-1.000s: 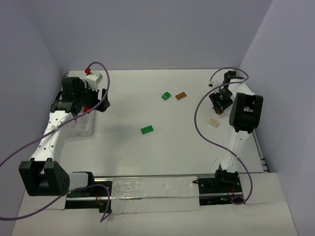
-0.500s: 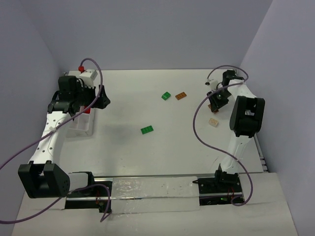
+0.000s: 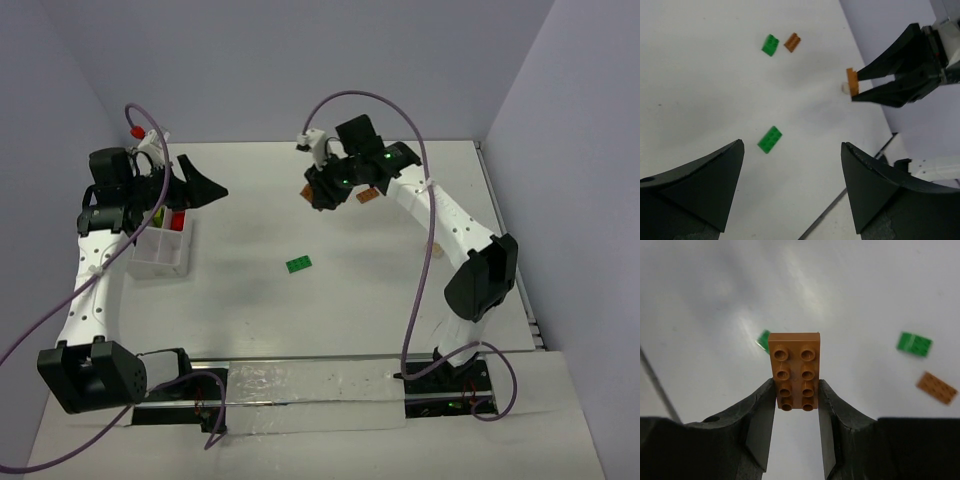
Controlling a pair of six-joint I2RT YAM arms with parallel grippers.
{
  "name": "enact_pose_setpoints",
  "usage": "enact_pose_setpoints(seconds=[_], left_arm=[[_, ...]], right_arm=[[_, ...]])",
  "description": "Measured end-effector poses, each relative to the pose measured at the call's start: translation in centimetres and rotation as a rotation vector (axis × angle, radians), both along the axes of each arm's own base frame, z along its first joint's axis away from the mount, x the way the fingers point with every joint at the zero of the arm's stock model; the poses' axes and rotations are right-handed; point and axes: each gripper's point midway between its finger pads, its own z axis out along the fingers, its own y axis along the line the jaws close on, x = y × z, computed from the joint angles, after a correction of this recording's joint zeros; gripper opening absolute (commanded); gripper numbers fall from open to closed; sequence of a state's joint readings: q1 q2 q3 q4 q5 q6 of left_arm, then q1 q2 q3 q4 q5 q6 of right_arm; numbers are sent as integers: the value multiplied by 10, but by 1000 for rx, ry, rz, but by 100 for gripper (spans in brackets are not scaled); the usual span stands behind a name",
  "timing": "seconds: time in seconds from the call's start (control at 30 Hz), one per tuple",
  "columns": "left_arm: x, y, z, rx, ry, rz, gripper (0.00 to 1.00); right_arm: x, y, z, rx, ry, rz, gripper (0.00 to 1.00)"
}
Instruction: Sort the legos into containers by color
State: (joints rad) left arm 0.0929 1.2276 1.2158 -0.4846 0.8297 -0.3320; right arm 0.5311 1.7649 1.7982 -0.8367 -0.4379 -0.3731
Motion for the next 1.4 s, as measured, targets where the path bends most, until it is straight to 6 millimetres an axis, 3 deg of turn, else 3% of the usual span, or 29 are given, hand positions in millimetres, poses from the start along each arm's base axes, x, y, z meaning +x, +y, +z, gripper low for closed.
enact_pose_setpoints(seconds=[0.17,0.33,0.63,0.9,0.97,1.1,1.13,1.2,1.23,1.3,1.4], left_arm=[[-9,-15,9,-96,19,-53,84],[-20,-35,-2,-130,70,-111,83],[-34,-63,0,-152,88,-202,81],[-39,-80,0,-165,98,-247,69],[-40,-85,-3,-165,115,-259,60],[-41,-92,-10,-176,155,-279,30],[-42,-93,-9,-180,161,-284,15],[-43,-95,-9,-181,166,-287,1],[-44,-95,-9,-181,169,-288,0],[-44,-94,-10,-178,171,-288,0],[-41,-84,-16,-160,181,-253,0]], right_arm=[[-34,59,34,80,-12,89,27],[-52,93,60,130,-41,142,27],[-67,112,45,96,-14,176,27],[-75,117,44,82,-20,187,27],[-78,118,47,82,-25,192,27],[-81,121,52,73,-48,197,28],[-82,120,50,65,-47,194,31],[-81,120,47,53,-47,188,44],[-80,120,46,49,-48,185,51],[-79,119,46,47,-50,182,81],[-78,120,46,50,-52,173,99]])
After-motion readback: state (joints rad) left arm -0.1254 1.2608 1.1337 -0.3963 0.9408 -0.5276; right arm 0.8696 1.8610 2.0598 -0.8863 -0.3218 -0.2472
